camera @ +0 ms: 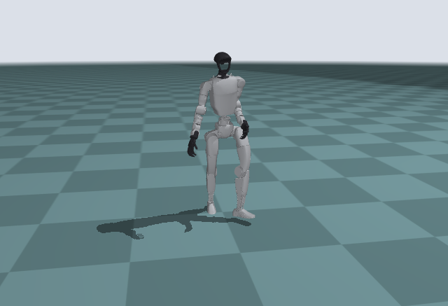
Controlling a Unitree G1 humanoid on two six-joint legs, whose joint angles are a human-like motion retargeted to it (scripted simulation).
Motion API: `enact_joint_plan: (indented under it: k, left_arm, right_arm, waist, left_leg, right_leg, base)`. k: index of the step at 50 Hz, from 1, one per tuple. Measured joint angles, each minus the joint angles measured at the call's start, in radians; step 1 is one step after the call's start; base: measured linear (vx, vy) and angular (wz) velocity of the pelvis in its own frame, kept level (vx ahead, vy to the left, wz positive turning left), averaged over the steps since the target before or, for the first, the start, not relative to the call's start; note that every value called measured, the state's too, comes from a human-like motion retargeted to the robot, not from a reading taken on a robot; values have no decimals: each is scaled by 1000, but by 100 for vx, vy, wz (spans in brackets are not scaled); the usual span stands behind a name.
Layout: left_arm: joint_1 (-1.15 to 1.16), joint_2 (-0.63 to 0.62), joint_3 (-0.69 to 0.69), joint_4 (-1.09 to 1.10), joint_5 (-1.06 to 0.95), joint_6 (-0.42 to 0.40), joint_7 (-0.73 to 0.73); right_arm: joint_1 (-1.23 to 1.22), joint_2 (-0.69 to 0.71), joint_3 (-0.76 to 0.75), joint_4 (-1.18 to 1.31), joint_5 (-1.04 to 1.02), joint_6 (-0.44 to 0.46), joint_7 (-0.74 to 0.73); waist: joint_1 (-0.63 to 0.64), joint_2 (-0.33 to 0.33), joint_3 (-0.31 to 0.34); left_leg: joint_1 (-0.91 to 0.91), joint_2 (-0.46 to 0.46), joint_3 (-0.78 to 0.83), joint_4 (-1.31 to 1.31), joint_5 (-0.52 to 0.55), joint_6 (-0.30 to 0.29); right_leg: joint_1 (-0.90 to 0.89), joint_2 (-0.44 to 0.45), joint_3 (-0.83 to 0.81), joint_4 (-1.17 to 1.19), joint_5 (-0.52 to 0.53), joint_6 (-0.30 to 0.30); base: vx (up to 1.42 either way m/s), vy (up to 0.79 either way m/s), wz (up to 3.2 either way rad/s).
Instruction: Walk run
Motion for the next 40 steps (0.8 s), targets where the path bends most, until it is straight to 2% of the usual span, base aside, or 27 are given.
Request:
enact_joint_plan:
  k: [3, 7, 8, 10, 12, 15, 17, 19, 20, 23, 25, 29, 32, 35, 37, 38, 39, 40]
  left_arm:
    - [2, -6, 13, 8, -8, 15, 34]
    - [12, -14, 44, 18, -13, 35, 66]
    - [17, -12, 53, 20, -15, 36, 67]
    - [27, -6, 73, 23, -18, 41, 59]
    - [28, -2, 94, 27, -20, 51, 51]
    - [8, 10, 100, 15, -16, 74, 67]
    - [-14, 18, 77, 7, 1, 76, 90]
    - [-46, 24, 64, 8, 18, 76, 103]
    - [-63, 28, 63, 9, 25, 76, 105]
    - [-86, 39, 37, -8, 27, 60, 95]
    - [-99, 46, 25, -28, 25, 48, 75]
    - [-118, 51, 16, -55, 10, 35, 54]
    - [-120, 54, 6, -65, -14, 31, 69]
    - [-111, 59, 3, -71, -28, 22, 82]
    - [-100, 61, 17, -73, -31, 17, 85]
    - [-94, 63, 26, -71, -30, 15, 86]
    - [-86, 64, 34, -68, -31, 14, 88]
    - [-77, 64, 40, -63, -33, 13, 91]
  right_arm:
    - [-10, 26, -7, -30, 39, -32, 7]
    - [20, 75, 18, -47, 15, -74, 49]
    - [36, 87, 28, -39, -15, -81, 58]
    - [72, 105, 51, -3, -91, -68, 58]
    - [119, 121, 70, 51, -174, -22, 32]
    - [198, 147, 90, 134, -240, 18, -19]
    - [259, 148, 62, 192, -259, 24, -19]
    - [330, 155, 25, 238, -260, 38, 1]
    - [367, 162, 4, 258, -256, 45, 10]
    - [483, 180, -57, 335, -211, 21, 27]
    - [564, 199, -91, 345, -181, 25, 79]
    - [688, 236, -125, 345, -132, 61, 192]
    - [745, 247, -123, 345, -93, 82, 226]
    - [763, 244, -123, 345, -63, 100, 205]
    - [751, 229, -111, 345, -43, 101, 184]
    - [737, 220, -105, 345, -32, 103, 177]
    - [719, 210, -103, 345, -25, 106, 168]
    - [698, 201, -103, 345, -18, 111, 159]
  waist:
    - [-25, 3, -10]
    - [42, -41, -5]
    - [71, -52, -3]
    - [123, -71, -5]
    - [116, -56, -22]
    - [74, 43, -29]
    - [34, 107, -25]
    - [-1, 146, -24]
    - [-11, 162, -27]
    - [-45, 187, -42]
    - [-77, 188, -43]
    - [-134, 146, -25]
    - [-166, 101, 2]
    - [-194, 78, 32]
    - [-193, 64, 46]
    - [-193, 58, 52]
    - [-201, 57, 52]
    - [-213, 58, 50]
  left_leg:
    - [26, -82, 33, -168, -63, 0]
    - [76, -106, 40, -173, -36, 69]
    - [90, -100, 33, -169, -7, 69]
    - [113, -96, -18, -161, 14, 69]
    - [114, -81, -102, -108, -22, 69]
    - [165, -19, -169, -52, -79, 69]
    - [215, -12, -247, -50, -96, 69]
    - [250, -30, -347, -51, -103, 69]
    - [269, -34, -379, -55, -106, 69]
    - [335, -48, -448, -84, -113, 69]
    - [370, -70, -505, -91, -119, 69]
    - [440, -140, -604, -84, -142, 69]
    - [518, -194, -660, -81, -163, 69]
    - [605, -217, -702, -88, -172, 69]
    - [656, -229, -705, -96, -162, 57]
    - [679, -230, -702, -98, -152, 42]
    - [694, -228, -702, -95, -133, 23]
    - [704, -224, -704, -90, -110, 1]
  right_leg:
    - [39, 19, -90, 1, -6, 22]
    - [101, -3, -95, 38, 34, 86]
    - [120, -6, -85, 54, 65, 108]
    - [140, -17, -71, 107, 179, 154]
    - [116, -8, -12, 213, 357, 180]
    - [35, 94, 61, 458, 519, 100]
    - [-52, 208, 156, 627, 432, 94]
    - [-152, 270, 207, 774, 315, 51]
    - [-196, 274, 214, 830, 260, 23]
    - [-305, 172, 138, 858, 153, -90]
    - [-369, 139, 155, 797, 122, -124]
    - [-416, 180, 407, 481, 177, -20]
    - [-426, 120, 535, 232, 169, 25]
    - [-461, 68, 523, 42, 150, 38]
    - [-459, 76, 514, -47, 103, 153]
    - [-460, 72, 448, -65, 101, 181]
    - [-456, 79, 414, -64, 122, 153]
    - [-450, 91, 396, -54, 154, 97]
  base:
    - [59, 3, 152]
    - [76, -1, 1]
    - [98, -8, -84]
    - [87, -6, -64]
    - [85, 23, 50]
    - [89, 28, 143]
    - [69, 19, 231]
    - [66, 17, 238]
    - [65, 14, 198]
    - [74, 10, 208]
    - [71, -2, 222]
    - [60, -13, 199]
    - [76, -16, 156]
    - [68, -15, 109]
    - [89, -24, 27]
    - [80, -23, 14]
    - [79, -21, 25]
    - [95, -22, 55]
